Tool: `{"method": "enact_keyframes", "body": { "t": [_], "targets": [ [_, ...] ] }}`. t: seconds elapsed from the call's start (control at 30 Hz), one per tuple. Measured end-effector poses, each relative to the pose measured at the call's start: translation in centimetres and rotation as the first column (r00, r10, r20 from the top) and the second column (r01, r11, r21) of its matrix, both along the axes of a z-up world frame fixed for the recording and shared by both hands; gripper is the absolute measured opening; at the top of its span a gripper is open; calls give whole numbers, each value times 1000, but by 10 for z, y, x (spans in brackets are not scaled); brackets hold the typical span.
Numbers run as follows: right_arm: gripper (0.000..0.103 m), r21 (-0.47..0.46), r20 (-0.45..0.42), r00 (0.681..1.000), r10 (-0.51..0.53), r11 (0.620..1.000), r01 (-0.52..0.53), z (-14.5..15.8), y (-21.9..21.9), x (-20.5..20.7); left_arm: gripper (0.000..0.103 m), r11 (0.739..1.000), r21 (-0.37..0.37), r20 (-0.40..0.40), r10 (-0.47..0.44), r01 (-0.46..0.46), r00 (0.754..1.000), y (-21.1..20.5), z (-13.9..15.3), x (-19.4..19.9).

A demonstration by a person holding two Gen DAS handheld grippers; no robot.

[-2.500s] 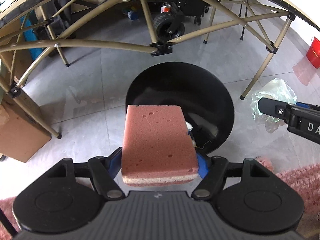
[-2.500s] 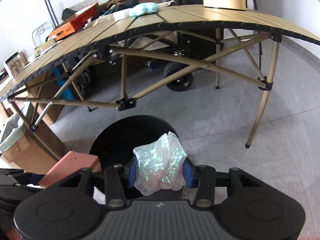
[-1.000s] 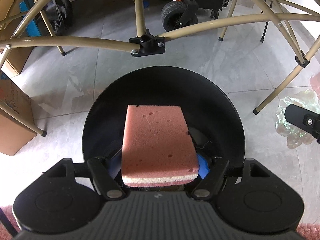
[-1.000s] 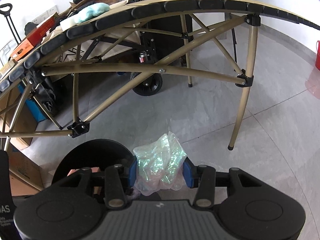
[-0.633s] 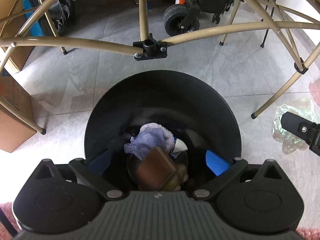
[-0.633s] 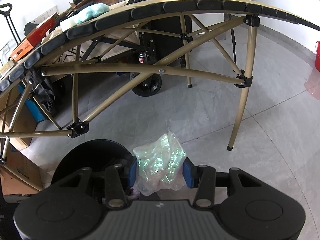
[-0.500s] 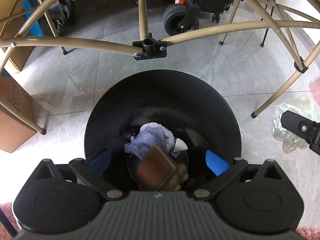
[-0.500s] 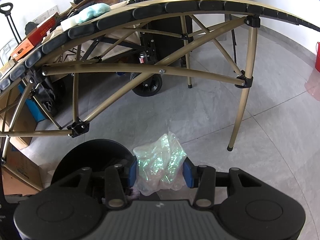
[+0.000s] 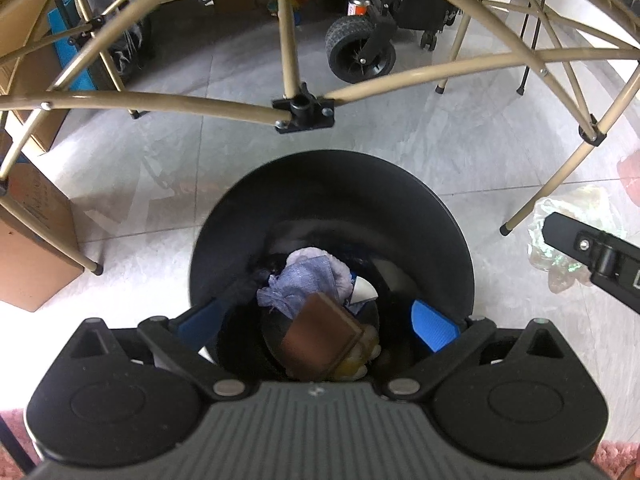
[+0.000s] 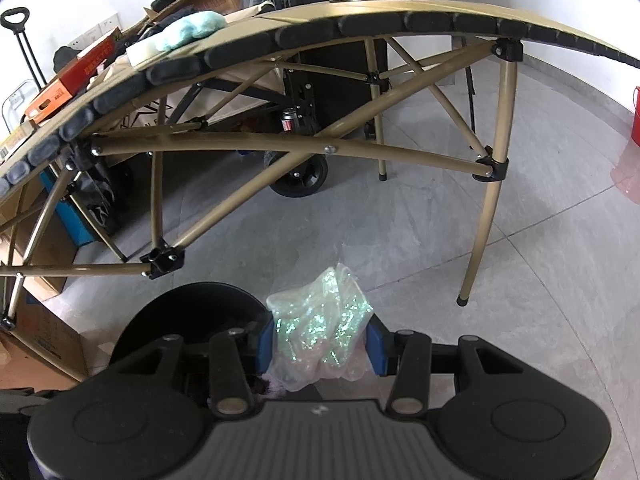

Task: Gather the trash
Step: 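Lower the right tool into the bin and open it to drop the plastic bag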

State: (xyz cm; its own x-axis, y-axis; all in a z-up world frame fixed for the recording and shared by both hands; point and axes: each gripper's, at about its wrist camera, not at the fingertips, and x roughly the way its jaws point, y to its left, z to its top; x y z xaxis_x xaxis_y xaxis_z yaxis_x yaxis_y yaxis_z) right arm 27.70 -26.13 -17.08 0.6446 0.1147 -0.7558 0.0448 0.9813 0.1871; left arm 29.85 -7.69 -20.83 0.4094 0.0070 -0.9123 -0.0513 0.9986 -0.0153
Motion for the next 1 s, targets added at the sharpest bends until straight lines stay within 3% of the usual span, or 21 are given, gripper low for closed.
{"method": "enact_keyframes", "body": {
  "t": [0.3,0.53,0.8,1.0],
  "targets": [
    [45,1,30,998,48,999,-48,12,22,0,103,999,12,51,30,-30,998,25,23,-16],
    [45,4,31,993,115,993,-116,17,53,3,103,995,2,63,97,-97,993,70,36,-30],
    [45,-3,0,979,206,978,-206,13,93,4,103,969,6,99,245,-246,965,137,55,-42],
    [45,-17,-53,964,261,965,-262,2,122,5,103,952,-10,96,304,-305,948,167,63,-49]
  ]
}}
